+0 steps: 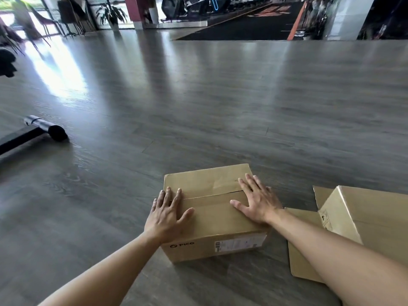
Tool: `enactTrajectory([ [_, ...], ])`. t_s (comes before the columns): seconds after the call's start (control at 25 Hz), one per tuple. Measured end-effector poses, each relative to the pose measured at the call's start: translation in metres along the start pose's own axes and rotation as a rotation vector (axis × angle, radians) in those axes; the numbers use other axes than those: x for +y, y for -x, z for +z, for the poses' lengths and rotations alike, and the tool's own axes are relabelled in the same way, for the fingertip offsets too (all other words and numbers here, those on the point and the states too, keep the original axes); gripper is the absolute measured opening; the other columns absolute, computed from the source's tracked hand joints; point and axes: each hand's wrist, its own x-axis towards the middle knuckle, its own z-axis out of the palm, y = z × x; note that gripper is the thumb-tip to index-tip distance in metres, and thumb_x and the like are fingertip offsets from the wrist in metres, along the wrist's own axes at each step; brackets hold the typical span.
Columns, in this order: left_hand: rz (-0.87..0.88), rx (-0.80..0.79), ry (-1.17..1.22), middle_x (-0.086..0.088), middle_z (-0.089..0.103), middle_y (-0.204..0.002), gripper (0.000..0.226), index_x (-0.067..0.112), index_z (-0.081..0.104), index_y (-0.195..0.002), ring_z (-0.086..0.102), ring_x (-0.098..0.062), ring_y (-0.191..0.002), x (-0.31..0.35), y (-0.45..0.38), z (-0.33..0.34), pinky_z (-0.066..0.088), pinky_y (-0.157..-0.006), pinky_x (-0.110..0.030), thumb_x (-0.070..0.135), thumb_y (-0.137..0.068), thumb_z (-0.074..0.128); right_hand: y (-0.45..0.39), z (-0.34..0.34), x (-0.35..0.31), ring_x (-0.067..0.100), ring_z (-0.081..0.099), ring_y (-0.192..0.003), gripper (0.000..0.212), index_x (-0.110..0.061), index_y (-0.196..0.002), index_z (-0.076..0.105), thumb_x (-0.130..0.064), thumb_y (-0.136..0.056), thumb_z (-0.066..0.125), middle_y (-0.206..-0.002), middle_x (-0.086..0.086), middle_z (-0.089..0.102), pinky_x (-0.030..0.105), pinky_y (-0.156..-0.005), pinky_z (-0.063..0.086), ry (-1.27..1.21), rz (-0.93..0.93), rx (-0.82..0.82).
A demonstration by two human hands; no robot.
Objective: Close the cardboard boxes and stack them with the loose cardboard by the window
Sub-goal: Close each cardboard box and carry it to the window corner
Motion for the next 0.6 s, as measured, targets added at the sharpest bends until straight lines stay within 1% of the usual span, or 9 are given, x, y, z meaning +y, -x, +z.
enactTrajectory([
  [0.08,-0.006,-0.027,0.013,-0.006,-0.018,-0.167,0.088,0.032,-0.009,-0.160,-0.020,-0.021,-0.152,0.002,0.000,0.004,-0.007,-0.125,-0.038,0.079,-0.090,0.017,0.001,0.003,0.001,0.018,-0.015,-0.152,0.092,-0.033,-0.158,-0.003,-0.085,-0.084,0.014,-0.164,-0.005,-0.019,0.053,-0.121,0.009,0.009,-0.005,-0.021],
  [0.16,-0.004,-0.035,0.026,-0.006,-0.019,-0.166,0.088,0.031,-0.010,-0.160,-0.022,-0.021,-0.152,0.002,0.000,0.006,-0.008,-0.125,-0.037,0.079,-0.090,0.017,0.000,0.007,0.002,0.017,-0.019,-0.151,0.092,-0.033,-0.158,-0.006,-0.085,-0.084,0.012,-0.163,-0.006,-0.022,0.052,-0.121,0.009,-0.002,-0.002,-0.026],
  [0.24,-0.002,-0.017,0.053,-0.006,-0.013,-0.168,0.085,0.031,-0.002,-0.161,-0.018,-0.022,-0.153,0.002,-0.001,0.005,-0.005,-0.125,-0.037,0.076,-0.093,0.021,-0.002,0.009,0.003,0.017,-0.020,-0.151,0.092,-0.033,-0.158,-0.006,-0.085,-0.084,0.012,-0.164,-0.006,-0.022,0.052,-0.121,0.009,-0.019,-0.004,-0.027],
  [0.28,0.003,0.014,0.072,-0.006,-0.006,-0.168,0.080,0.031,0.006,-0.161,-0.011,-0.023,-0.154,0.001,-0.002,0.004,-0.001,-0.126,-0.038,0.073,-0.095,0.024,-0.002,0.009,0.003,0.017,-0.019,-0.151,0.092,-0.033,-0.158,-0.004,-0.085,-0.084,0.013,-0.164,-0.006,-0.020,0.052,-0.121,0.010,-0.031,-0.007,-0.021],
  [0.36,0.013,0.104,0.136,-0.006,0.015,-0.163,0.065,0.031,0.028,-0.154,0.010,-0.027,-0.149,0.001,-0.006,0.000,0.015,-0.123,-0.041,0.064,-0.099,0.032,-0.003,0.008,0.003,0.018,-0.011,-0.153,0.087,-0.032,-0.159,0.007,-0.081,-0.088,0.018,-0.166,-0.005,-0.010,0.052,-0.121,0.014,-0.072,-0.012,0.017],
  [0.44,-0.011,0.174,0.227,-0.003,0.030,-0.150,0.047,0.031,0.045,-0.141,0.025,-0.029,-0.138,0.002,-0.012,-0.003,0.031,-0.114,-0.044,0.055,-0.101,0.039,-0.006,0.006,0.001,0.020,0.003,-0.152,0.075,-0.029,-0.156,0.025,-0.072,-0.094,0.026,-0.167,-0.001,0.007,0.050,-0.120,0.019,-0.113,-0.005,0.089],
  [0.52,-0.088,0.194,0.295,-0.004,0.035,-0.143,0.035,0.030,0.051,-0.129,0.030,-0.029,-0.133,0.002,-0.019,-0.005,0.038,-0.107,-0.046,0.051,-0.101,0.044,-0.010,0.003,-0.003,0.025,0.016,-0.148,0.062,-0.025,-0.148,0.041,-0.062,-0.098,0.035,-0.162,0.006,0.023,0.048,-0.118,0.027,-0.148,0.022,0.163],
  [0.56,-0.138,0.183,0.324,-0.005,0.035,-0.143,0.035,0.031,0.050,-0.127,0.030,-0.030,-0.132,0.001,-0.022,-0.004,0.038,-0.107,-0.046,0.052,-0.100,0.046,-0.012,0.001,-0.006,0.027,0.022,-0.145,0.057,-0.023,-0.145,0.045,-0.057,-0.099,0.040,-0.158,0.008,0.029,0.049,-0.115,0.031,-0.165,0.046,0.190],
  [0.6,-0.186,0.166,0.356,-0.006,0.034,-0.145,0.040,0.031,0.047,-0.130,0.030,-0.030,-0.133,0.000,-0.025,-0.004,0.037,-0.108,-0.046,0.055,-0.099,0.047,-0.015,0.001,-0.007,0.028,0.025,-0.142,0.055,-0.022,-0.144,0.046,-0.054,-0.099,0.044,-0.156,0.008,0.032,0.050,-0.111,0.035,-0.185,0.079,0.212],
])
